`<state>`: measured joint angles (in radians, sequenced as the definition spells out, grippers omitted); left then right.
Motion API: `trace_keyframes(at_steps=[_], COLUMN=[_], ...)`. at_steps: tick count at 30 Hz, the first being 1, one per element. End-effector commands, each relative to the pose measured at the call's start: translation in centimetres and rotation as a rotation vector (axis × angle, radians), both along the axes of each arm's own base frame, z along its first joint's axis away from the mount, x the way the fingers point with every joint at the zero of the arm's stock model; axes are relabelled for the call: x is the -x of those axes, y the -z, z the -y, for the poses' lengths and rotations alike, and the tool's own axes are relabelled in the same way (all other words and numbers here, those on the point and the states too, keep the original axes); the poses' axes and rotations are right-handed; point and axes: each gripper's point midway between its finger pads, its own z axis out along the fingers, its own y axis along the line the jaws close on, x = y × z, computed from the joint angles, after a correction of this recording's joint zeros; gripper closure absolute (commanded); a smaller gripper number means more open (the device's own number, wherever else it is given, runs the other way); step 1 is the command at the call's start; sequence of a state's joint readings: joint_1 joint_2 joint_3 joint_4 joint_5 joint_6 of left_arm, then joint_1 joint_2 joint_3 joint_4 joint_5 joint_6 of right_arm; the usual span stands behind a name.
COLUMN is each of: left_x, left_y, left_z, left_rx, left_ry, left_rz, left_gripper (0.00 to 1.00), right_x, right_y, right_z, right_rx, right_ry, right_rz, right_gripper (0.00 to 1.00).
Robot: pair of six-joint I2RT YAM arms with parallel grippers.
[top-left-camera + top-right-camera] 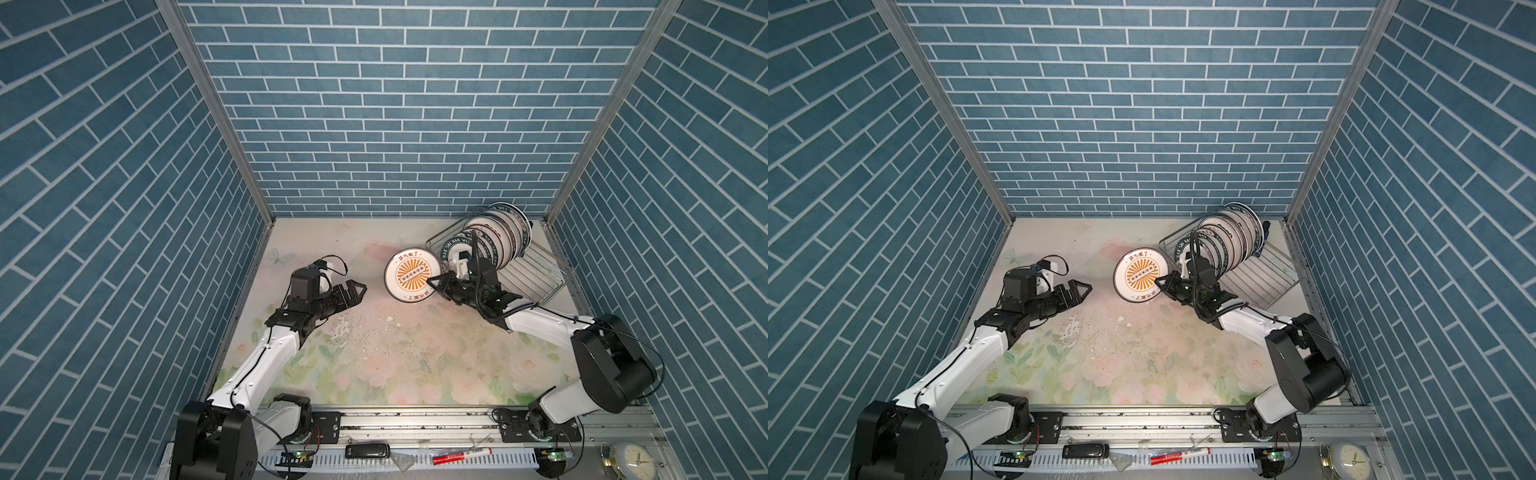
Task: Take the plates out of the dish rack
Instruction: 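Lift the sunburst plate toward the left gripper while left gripper reaches in, then grasp the sunburst plate rim with the left gripper and open the right gripper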
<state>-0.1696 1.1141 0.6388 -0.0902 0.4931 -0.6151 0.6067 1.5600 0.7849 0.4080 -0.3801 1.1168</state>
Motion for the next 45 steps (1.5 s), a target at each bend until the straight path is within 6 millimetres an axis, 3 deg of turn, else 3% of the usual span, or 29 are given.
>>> trace_keyframes(at_steps=[1, 9, 17, 33, 40, 42, 45], left_x=[-0.6, -1.8, -3.0, -3.1, -2.5, -2.3, -2.2], left_y=[-0.1, 0.8, 0.2, 0.6, 0.6, 0.5, 0.3], left_z=[0.9, 1.5, 2.7, 3.8, 3.9, 3.9, 3.8], left_rx=[0.066, 0.094, 0.169, 0.227, 0.228, 0.227, 0.220], left_ry=[0.027, 0.040, 0.071, 0.127, 0.143, 0.145, 0.147], left_rz=[0.024, 0.014, 0.029, 0.014, 0.007, 0.001, 0.000], left_gripper=[0.01, 0.06, 0.23, 0.79, 1.00, 1.00, 1.00], right_x=[-0.1, 0.8, 1.1, 1.8, 1.8, 1.8, 1.7], right_y=[-3.3, -3.3, -3.1, -3.0, -3.0, -3.1, -3.3], right_z=[-2.6, -5.5, -7.3, -9.4, -10.2, -10.2, -10.1], right_rx=[-0.158, -0.212, -0.232, -0.226, -0.208, -0.190, -0.163], right_ry=[-0.026, -0.087, -0.138, -0.205, -0.229, -0.232, -0.234], right_rz=[0.054, 0.034, 0.033, 0.031, 0.040, 0.050, 0.063], right_gripper=[1.00, 1.00, 1.00, 1.00, 0.87, 0.78, 0.73])
